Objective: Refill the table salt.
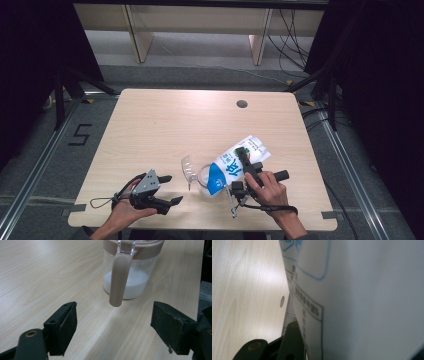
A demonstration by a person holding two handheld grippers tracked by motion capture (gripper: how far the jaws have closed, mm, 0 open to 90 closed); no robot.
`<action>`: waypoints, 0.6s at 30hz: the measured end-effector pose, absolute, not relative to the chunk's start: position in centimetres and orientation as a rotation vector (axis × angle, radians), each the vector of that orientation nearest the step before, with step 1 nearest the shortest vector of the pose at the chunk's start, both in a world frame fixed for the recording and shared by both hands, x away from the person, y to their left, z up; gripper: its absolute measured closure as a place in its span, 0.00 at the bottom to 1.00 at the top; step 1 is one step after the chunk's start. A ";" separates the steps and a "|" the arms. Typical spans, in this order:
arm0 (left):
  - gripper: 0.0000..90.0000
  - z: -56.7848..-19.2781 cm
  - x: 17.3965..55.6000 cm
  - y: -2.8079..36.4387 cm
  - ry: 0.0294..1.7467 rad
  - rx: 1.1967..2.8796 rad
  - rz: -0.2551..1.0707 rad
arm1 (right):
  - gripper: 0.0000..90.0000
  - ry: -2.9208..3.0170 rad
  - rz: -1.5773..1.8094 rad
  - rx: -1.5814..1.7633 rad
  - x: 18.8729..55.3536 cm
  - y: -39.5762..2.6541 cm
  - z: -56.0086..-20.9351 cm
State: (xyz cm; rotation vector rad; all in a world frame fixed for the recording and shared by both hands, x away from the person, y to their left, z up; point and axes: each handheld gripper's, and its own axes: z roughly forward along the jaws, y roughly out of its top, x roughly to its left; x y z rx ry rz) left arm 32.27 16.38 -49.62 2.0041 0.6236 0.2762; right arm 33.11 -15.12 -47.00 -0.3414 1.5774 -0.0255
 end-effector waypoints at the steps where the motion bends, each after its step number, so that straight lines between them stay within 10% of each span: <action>1: 0.23 -49.6 32.3 16.4 0.624 2.004 0.276 | 0.76 1.574 -0.032 -0.355 33.1 -15.1 -46.9; 18: 0.23 -49.6 32.3 16.4 0.623 2.003 0.276 | 0.77 1.554 -0.014 -0.359 33.1 -15.1 -47.0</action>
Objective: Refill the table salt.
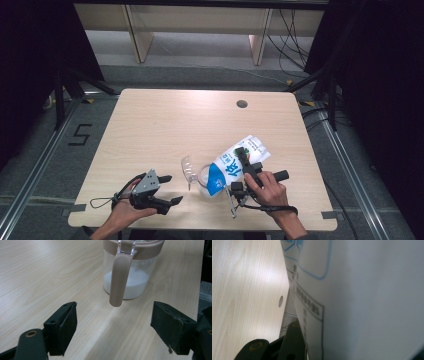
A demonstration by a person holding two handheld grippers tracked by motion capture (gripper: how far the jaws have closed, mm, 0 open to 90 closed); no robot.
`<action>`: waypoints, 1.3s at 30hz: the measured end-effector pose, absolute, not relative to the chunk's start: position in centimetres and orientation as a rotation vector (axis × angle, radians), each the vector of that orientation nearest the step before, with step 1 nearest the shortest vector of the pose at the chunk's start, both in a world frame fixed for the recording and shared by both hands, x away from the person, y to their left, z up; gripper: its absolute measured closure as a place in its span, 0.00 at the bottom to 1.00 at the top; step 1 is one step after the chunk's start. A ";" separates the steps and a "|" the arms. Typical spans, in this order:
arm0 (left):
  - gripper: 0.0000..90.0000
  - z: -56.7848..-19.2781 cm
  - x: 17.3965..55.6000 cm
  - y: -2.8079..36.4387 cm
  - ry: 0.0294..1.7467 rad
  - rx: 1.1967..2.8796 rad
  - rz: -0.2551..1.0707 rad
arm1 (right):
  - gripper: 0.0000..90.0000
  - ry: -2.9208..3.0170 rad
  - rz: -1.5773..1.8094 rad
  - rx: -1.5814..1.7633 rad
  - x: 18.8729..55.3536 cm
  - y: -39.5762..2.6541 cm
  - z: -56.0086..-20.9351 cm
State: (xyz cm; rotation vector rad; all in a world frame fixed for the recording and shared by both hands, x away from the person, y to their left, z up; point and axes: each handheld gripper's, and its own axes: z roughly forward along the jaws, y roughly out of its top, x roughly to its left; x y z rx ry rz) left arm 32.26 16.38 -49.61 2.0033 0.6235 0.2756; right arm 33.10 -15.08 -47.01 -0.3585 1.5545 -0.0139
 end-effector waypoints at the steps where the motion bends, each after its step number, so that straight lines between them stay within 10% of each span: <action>1: 0.23 -49.6 32.2 16.4 0.623 2.003 0.276 | 0.77 1.555 -0.012 -0.357 33.1 -15.1 -47.0; 39: 0.23 -49.6 32.3 16.4 0.623 2.004 0.275 | 0.79 1.539 -0.010 -0.363 33.0 -15.1 -46.9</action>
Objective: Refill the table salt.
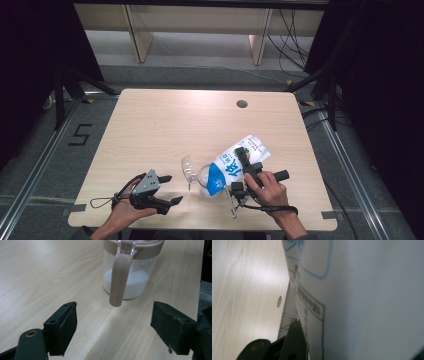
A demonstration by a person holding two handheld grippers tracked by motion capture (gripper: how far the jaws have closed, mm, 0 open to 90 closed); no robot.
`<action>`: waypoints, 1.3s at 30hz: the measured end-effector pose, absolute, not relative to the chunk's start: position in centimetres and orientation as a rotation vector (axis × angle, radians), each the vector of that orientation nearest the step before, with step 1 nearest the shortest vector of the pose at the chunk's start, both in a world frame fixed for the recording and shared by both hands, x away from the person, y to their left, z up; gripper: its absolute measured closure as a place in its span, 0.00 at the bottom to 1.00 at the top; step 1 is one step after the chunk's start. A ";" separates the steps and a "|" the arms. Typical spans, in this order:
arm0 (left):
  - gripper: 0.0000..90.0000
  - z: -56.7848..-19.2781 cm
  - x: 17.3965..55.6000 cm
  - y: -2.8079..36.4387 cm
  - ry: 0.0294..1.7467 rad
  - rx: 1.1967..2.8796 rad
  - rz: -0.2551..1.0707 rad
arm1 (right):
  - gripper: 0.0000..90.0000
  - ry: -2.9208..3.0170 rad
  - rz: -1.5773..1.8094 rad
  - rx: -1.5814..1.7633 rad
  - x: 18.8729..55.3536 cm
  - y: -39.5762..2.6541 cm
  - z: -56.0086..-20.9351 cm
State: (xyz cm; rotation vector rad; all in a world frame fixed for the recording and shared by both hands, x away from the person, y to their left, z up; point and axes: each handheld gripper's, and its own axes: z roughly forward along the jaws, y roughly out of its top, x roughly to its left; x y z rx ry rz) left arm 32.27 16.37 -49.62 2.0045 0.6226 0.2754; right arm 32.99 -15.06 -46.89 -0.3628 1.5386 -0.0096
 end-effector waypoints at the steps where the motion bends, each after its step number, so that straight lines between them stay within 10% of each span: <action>1: 0.23 -49.6 32.3 16.4 0.622 2.005 0.275 | 0.79 1.542 -0.018 -0.375 33.0 -15.0 -46.8; 39: 0.23 -49.6 32.3 16.4 0.623 2.003 0.276 | 0.81 1.541 -0.016 -0.380 32.9 -15.0 -46.8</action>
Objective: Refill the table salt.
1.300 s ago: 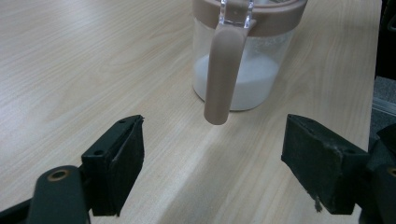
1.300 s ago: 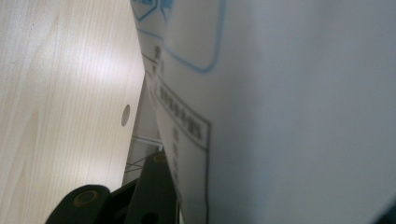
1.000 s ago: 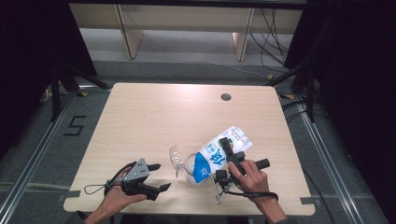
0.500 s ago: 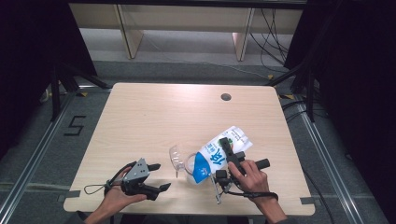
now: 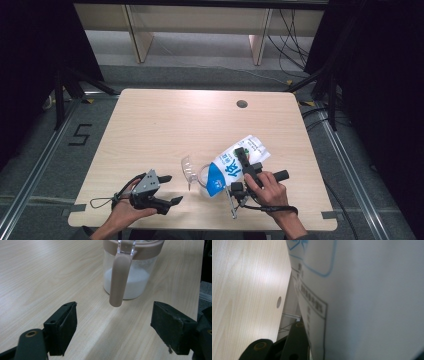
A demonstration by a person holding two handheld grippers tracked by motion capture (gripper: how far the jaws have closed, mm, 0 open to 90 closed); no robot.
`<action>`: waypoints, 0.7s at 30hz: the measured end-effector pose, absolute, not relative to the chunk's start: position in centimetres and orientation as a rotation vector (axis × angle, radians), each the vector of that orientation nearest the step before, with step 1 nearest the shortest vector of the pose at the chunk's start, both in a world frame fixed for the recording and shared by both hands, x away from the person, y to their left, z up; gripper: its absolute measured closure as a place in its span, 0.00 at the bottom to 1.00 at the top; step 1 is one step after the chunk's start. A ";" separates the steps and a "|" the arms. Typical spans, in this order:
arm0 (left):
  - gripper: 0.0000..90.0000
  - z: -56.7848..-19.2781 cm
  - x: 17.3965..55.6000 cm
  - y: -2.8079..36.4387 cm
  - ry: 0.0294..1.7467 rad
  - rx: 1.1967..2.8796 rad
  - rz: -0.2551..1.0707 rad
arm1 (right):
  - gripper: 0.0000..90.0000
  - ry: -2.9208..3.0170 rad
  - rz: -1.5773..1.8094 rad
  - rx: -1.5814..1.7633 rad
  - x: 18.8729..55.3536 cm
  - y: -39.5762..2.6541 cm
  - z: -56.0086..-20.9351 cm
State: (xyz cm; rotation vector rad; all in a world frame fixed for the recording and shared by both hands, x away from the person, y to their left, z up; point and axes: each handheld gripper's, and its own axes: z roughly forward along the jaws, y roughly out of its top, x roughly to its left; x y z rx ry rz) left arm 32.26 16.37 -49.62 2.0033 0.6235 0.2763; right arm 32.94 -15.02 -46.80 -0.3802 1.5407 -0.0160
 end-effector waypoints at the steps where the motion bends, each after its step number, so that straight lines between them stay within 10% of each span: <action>1: 0.23 -49.6 32.3 16.4 0.624 2.003 0.276 | 0.81 1.542 -0.014 -0.379 32.9 -15.0 -46.8; 21: 0.23 -49.6 32.3 16.4 0.623 2.003 0.276 | 0.81 1.542 -0.016 -0.376 32.9 -15.0 -46.8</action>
